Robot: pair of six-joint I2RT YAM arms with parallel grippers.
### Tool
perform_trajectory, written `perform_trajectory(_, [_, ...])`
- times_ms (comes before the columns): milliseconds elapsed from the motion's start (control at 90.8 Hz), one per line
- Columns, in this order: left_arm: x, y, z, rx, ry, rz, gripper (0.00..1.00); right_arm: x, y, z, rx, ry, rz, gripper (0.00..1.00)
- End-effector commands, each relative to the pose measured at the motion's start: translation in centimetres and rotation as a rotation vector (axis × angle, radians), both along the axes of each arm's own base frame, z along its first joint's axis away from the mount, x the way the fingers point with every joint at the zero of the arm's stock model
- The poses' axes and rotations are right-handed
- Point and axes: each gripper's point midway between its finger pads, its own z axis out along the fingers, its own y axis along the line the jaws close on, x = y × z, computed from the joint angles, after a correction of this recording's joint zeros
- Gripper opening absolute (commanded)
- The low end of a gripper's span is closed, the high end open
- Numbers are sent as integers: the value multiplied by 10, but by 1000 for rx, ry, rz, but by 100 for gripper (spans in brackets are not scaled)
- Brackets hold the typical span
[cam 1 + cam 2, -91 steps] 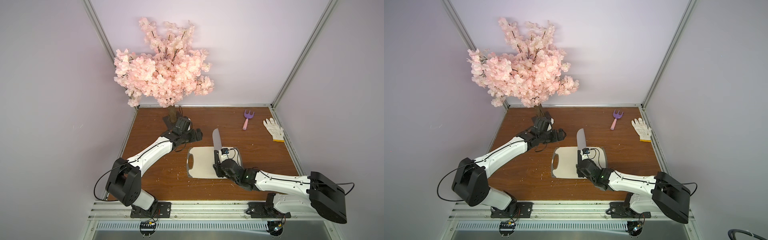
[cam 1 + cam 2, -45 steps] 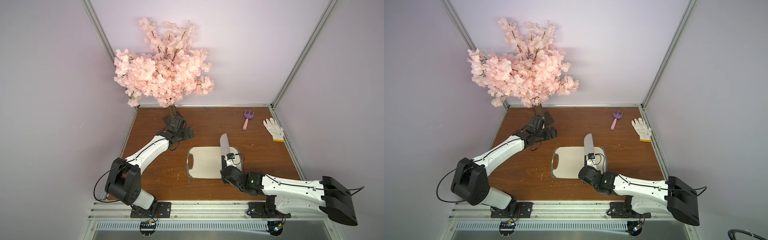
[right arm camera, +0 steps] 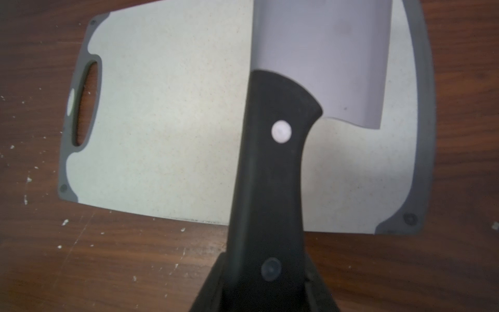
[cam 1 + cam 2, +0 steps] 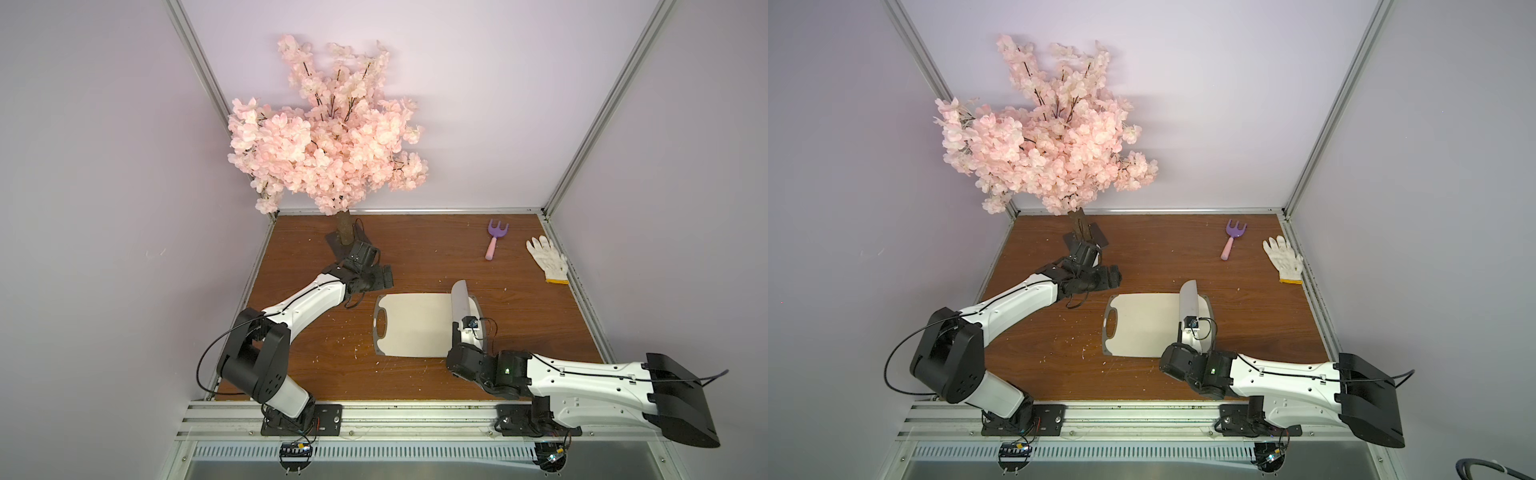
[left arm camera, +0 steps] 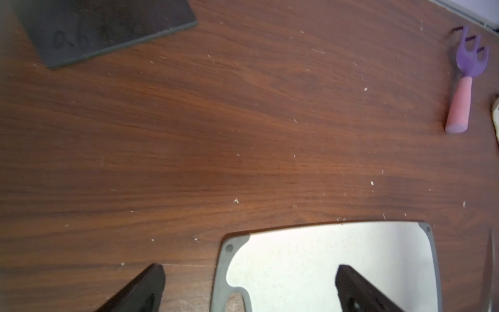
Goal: Align the knife with the edge of the cutting board
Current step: Place the knife at the edge of the cutting board.
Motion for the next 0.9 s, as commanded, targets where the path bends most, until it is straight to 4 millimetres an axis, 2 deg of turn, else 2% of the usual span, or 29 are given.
perform_trajectory(0, [-13,-15,-7,10,18,-76,100,-3,-9,-1,0,-8,-45,0])
perform_trajectory(165, [-21,-27,-9,4,27,-111,100,-14,-13,-14,-14,28,-43,0])
perform_trajectory(418, [-20,-27,-9,4,27,-111,100,-29,-12,-33,-46,72,-49,0])
perform_trajectory(627, [-21,-26,-7,5,21,-111,100,-33,-15,-46,-88,93,-68,0])
perform_trajectory(892, [-20,-27,-8,7,23,-116,100,-34,-20,-50,-107,101,-86,0])
